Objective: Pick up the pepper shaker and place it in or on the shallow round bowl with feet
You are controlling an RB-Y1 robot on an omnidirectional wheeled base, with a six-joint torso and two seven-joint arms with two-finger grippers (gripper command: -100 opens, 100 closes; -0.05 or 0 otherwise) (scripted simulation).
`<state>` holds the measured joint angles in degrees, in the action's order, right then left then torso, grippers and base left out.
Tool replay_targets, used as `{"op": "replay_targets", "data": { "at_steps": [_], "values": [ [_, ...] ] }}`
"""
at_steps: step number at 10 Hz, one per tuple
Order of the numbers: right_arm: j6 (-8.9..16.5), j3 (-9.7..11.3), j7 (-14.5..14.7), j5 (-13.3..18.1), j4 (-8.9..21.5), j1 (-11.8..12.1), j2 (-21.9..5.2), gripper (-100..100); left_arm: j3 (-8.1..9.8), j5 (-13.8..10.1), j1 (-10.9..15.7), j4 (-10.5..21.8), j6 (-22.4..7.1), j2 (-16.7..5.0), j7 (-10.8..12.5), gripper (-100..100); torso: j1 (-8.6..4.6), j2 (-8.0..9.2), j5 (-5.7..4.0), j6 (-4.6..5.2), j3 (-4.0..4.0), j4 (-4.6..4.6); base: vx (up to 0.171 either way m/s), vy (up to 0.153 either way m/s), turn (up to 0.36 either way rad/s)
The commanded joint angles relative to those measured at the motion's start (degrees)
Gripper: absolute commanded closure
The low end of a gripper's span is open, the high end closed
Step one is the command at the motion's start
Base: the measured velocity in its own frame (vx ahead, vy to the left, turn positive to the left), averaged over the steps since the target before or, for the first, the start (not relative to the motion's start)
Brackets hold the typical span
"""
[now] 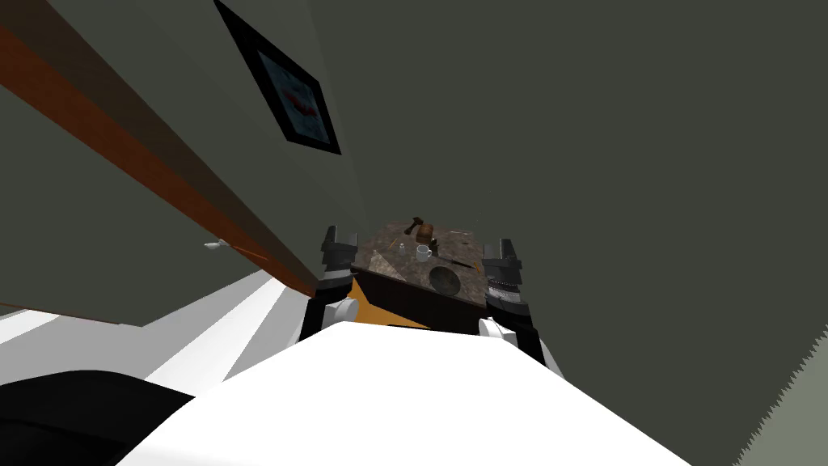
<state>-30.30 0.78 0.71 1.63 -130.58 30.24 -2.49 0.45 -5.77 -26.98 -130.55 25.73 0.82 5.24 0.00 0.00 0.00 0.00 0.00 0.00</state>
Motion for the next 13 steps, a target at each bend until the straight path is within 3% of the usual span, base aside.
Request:
{"op": "replay_targets", "data": {
  "at_steps": [1, 2, 7, 8, 10, 11, 12, 13],
  "values": [
    [0.0, 0.0, 0.0, 0.0, 0.0, 0.0, 0.0, 0, -0.15, -0.37, 1.43, 1.09, -1.36, -1.74, 1.11, -100, 0.0, 0.0, 0.0, 0.0, 0.0, 0.0, -0.056, -0.008, 0.015],
    [0.0, 0.0, 0.0, 0.0, 0.0, -0.01, 0.0, 0, -0.34, -0.88, 3.55, 2.83, -3.4, -3.43, 2.74, -100, -0.01, 0.15, 0.0, 0.0, 0.08, 0.03, -0.141, -0.015, 0.053],
    [0.0, 0.0, 0.0, 0.0, 0.0, -0.01, 0.0, 0, -0.87, -2.81, 12.1, 10.41, -11.67, -6.86, 9.11, -100, 0.04, 0.3, 0.01, 0.0, 0.18, 0.07, -0.102, -0.003, 0.05],
    [0.0, 0.0, 0.0, 0.0, 0.0, -0.01, 0.0, 0, -0.87, -2.81, 12.3, 10.76, -11.82, -6.86, 9.11, -100, 0.05, 0.22, 0.01, 0.0, 0.13, 0.05, -0.036, 0.011, 0.017],
    [0.0, 0.0, 0.0, 0.0, 0.0, 0.0, 0.0, 0, -1.01, -3.8, 16.48, 14.67, -15.78, -7.87, 12.32, -100, 0.02, 0.13, 0.01, 0.0, 0.08, 0.03, -0.049, 0.007, 0.05],
    [0.0, 0.0, 0.0, 0.0, 0.0, -0.01, 0.0, 0, -1.01, -3.8, 16.92, 15.34, -16.32, -7.87, 12.32, -100, 0.02, 0.16, 0.01, 0.0, 0.09, 0.04, -0.042, 0.013, 0.026],
    [0.0, 0.0, 0.0, 0.0, 0.0, 0.0, 0.0, 0, -1.04, -4.34, 19.42, 17.5, -18.77, -8.34, 14.01, -100, 0.04, 0.14, 0.01, 0.0, 0.08, 0.03, -0.042, 0.017, 0.038],
    [0.0, 0.0, 0.0, 0.0, 0.0, 0.0, 0.0, 0, -1.04, -4.34, 19.42, 17.89, -18.77, -8.34, 14.01, -100, 0.06, 0.13, 0.01, 0.0, 0.08, 0.03, -0.034, 0.01, 0.015]
  ]
}}
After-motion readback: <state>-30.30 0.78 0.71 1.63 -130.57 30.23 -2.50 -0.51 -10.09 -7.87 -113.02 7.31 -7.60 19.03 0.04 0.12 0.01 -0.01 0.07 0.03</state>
